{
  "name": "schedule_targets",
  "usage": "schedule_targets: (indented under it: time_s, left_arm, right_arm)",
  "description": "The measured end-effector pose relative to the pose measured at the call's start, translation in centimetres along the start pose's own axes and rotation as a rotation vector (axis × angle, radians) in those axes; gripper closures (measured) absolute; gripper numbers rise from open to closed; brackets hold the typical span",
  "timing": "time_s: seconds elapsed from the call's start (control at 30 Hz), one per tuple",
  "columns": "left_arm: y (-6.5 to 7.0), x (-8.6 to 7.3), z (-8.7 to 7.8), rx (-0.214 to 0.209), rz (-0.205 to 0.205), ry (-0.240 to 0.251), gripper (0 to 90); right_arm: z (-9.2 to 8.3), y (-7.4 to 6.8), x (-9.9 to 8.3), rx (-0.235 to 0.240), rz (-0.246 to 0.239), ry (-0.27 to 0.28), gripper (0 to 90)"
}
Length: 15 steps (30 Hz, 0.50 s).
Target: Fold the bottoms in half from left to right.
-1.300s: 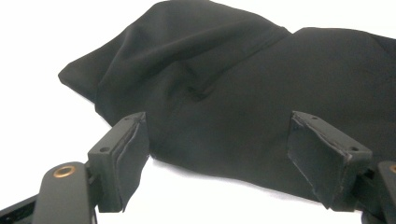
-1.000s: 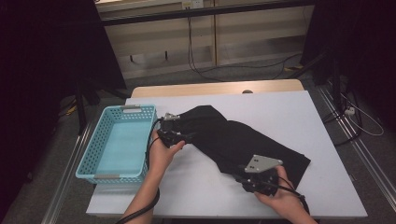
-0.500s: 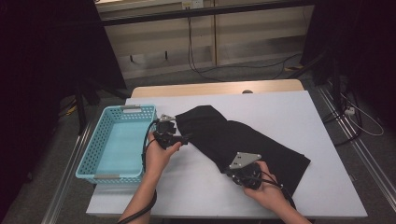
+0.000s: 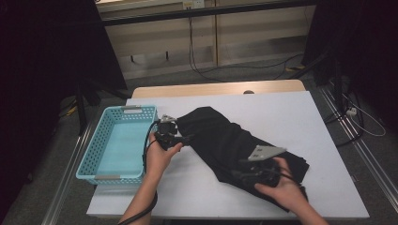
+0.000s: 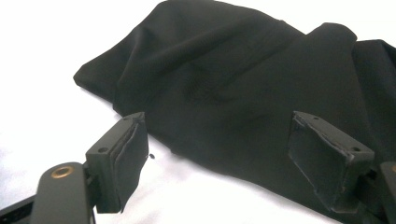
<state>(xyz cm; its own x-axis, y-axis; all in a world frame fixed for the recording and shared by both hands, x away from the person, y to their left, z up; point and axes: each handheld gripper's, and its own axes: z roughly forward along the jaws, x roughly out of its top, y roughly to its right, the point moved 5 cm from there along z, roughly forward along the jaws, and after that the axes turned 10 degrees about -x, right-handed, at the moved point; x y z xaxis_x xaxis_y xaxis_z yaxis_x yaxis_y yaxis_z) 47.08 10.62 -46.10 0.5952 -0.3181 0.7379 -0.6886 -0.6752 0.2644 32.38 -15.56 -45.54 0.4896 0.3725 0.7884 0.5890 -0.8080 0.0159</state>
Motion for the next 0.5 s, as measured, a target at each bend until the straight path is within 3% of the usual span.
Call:
schedule_targets:
  time_s: [0.07,0.1,0.13,0.17,0.2,0.23,0.27,0.3,0.37,0.5]
  left_arm:
    - [0.0,0.0,0.0,-0.002,0.004,-0.002,21.0]
    - [0.1,0.1,0.1,0.0,0.002,0.0,20.9]
    - [0.1,0.1,0.1,-0.002,0.004,-0.001,20.9]
    - [0.1,0.1,0.1,-0.003,0.003,-0.001,20.9]
    - [0.1,0.1,0.1,-0.001,0.005,0.003,20.8]
    - [0.1,0.2,0.1,-0.001,0.007,0.004,20.8]
    - [0.1,0.2,0.1,-0.002,0.009,0.001,20.6]
    - [0.1,0.2,0.1,-0.002,0.009,0.002,20.6]
    - [0.1,0.2,0.1,-0.002,0.01,0.003,20.2]
    - [0.1,0.3,0.0,-0.003,0.013,0.007,20.0]
  right_arm:
    - [-0.9,2.8,-0.4,-0.067,0.049,0.011,55.0]
    - [-1.5,5.7,-1.1,-0.15,0.09,0.003,55.8]
    - [-1.8,6.9,-1.6,-0.174,0.109,-0.006,57.9]
    - [-1.8,6.9,-1.6,-0.174,0.109,-0.006,57.9]
    - [-2.1,8.9,-2.4,-0.236,0.133,-0.032,59.3]
    - [-2.1,8.9,-2.4,-0.236,0.133,-0.032,59.3]
    - [-2.4,10.2,-3.1,-0.269,0.139,-0.058,61.5]
    - [-2.4,10.2,-3.1,-0.269,0.139,-0.058,61.5]
    - [-2.6,11.5,-3.7,-0.324,0.137,-0.085,62.8]
    - [-2.5,12.3,-4.2,-0.339,0.152,-0.094,65.0]
